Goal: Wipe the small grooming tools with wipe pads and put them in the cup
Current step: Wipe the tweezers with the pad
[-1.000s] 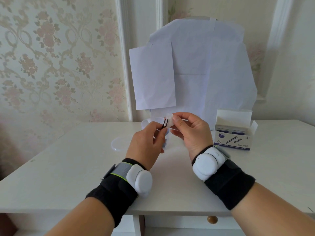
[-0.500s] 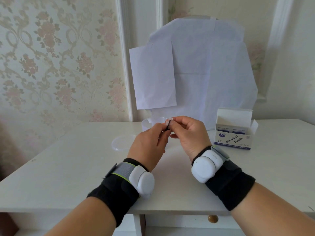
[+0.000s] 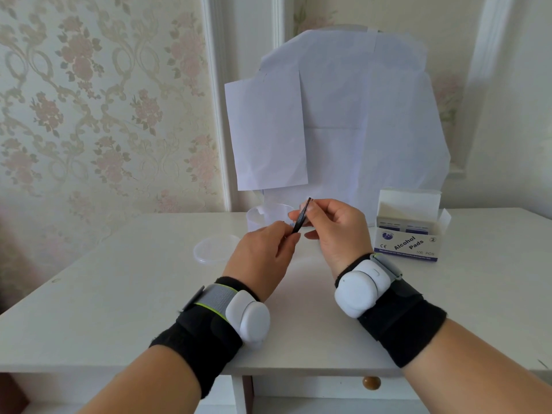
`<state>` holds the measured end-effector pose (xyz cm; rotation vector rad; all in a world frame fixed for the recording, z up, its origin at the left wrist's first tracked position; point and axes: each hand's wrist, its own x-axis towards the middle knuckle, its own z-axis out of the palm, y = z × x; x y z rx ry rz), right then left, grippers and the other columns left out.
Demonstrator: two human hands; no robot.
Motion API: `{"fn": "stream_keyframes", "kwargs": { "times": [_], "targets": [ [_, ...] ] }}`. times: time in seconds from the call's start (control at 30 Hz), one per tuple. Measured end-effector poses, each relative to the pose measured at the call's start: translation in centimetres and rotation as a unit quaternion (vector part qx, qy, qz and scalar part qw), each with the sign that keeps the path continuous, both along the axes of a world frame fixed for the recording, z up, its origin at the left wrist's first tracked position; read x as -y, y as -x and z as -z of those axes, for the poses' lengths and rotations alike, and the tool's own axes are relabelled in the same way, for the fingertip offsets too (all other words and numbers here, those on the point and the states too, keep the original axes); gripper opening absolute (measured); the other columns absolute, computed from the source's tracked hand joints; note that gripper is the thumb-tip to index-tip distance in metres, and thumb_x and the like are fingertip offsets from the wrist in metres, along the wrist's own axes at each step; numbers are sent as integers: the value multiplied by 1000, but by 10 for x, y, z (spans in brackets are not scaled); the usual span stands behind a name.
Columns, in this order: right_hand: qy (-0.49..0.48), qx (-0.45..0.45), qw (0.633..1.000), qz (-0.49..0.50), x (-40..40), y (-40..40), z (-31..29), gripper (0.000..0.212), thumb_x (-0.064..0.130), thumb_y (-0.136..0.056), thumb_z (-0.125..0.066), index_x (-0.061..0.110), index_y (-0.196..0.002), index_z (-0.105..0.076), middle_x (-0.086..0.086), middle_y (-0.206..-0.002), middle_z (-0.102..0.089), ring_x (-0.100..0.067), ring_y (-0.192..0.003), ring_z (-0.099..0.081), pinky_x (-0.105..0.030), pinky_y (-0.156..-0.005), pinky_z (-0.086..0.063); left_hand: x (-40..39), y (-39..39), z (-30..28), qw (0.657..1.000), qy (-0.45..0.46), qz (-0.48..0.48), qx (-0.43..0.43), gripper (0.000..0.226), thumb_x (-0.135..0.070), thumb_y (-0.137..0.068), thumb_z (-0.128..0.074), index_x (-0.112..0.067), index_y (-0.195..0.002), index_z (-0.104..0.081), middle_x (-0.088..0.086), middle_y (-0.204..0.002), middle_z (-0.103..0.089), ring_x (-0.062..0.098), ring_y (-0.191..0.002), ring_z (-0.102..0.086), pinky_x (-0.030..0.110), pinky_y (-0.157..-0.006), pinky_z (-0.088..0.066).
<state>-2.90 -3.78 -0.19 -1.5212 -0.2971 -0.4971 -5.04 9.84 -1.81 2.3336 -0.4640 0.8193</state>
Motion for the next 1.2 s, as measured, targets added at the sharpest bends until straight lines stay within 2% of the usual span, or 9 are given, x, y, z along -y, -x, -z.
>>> {"fn": "stream_keyframes", "kwargs": {
  "times": [0.2, 0.47, 0.6, 0.7, 0.8, 0.93, 1.0, 1.07, 1.2],
  "targets": [
    [33, -13, 998, -55, -1, -1, 2, 15, 14, -94, -62, 10, -90, -76, -5, -85, -77, -22, -83, -73, -27, -69, -59, 0, 1, -3, 1000, 4, 5, 21, 16, -26, -98, -51, -15, -94, -63, -8, -68, -56, 16, -58, -53, 33, -62, -48],
    [56, -10, 994, -94, -4, 2, 3, 21, 8, -97, -55, 16, -90, -72, -11, -90, -74, -19, -82, -71, -24, -65, -57, -2, -3, 0, 1000, 22, -5, 14, 20, -27, -99, -49, -13, -92, -62, -5, -69, -58, 18, -64, -53, 29, -62, -42],
    [62, 1, 997, -46, -7, 1, 4, 21, 11, -96, -55, 19, -87, -72, -3, -84, -74, -18, -81, -71, -27, -65, -57, 0, -1, -1, 999, 25, 2, 29, 15, -26, -97, -53, -14, -96, -62, -6, -70, -61, 11, -62, -53, 20, -58, -41],
    [52, 3, 999, -12, -6, 0, 3, 19, 13, -96, -53, 12, -92, -71, -1, -83, -76, -17, -80, -72, -30, -66, -58, 1, 1, -1, 1000, 5, 0, 17, 11, -26, -96, -55, -22, -86, -57, -14, -63, -51, 7, -57, -47, 13, -57, -37],
    [35, 1, 999, -23, -4, 1, 1, 20, 12, -98, -50, 8, -95, -69, 0, -83, -77, -13, -79, -73, -22, -60, -55, 1, -1, 0, 1000, -2, 2, 18, 22, -22, -96, -54, -16, -76, -56, -8, -62, -52, 16, -58, -46, 21, -56, -32],
    [40, 10, 998, -50, -5, 3, 2, 24, 12, -99, -51, 10, -93, -74, 1, -83, -77, -14, -80, -73, -20, -59, -52, 0, -1, 1, 999, -3, -3, 40, 35, -18, -94, -56, -27, -65, -40, -15, -53, -41, 7, -49, -40, 15, -52, -32],
    [31, 16, 997, -68, -6, 4, 3, 26, 10, -100, -49, 7, -94, -75, -4, -86, -78, -20, -82, -73, -19, -59, -52, -1, -1, 1, 999, 3, -3, 38, 30, -18, -94, -56, -22, -66, -47, -8, -54, -50, 12, -50, -44, 19, -51, -32],
    [8, 13, 996, -89, -7, 5, 3, 27, 8, -100, -48, 1, -96, -73, -14, -91, -76, -28, -86, -72, -21, -61, -54, -2, -2, 2, 999, 15, -3, 43, 26, -18, -95, -56, -15, -69, -52, -3, -57, -56, 18, -53, -47, 20, -51, -34],
    [-52, -13, 989, -141, -5, 5, 1, 28, 1, -101, -41, -1, -106, -68, -21, -97, -74, -28, -92, -74, -33, -73, -60, -3, -4, 3, 998, 24, -9, 60, 29, -17, -93, -59, -14, -65, -52, -7, -53, -48, 19, -50, -43, 23, -50, -32]
  ]
}}
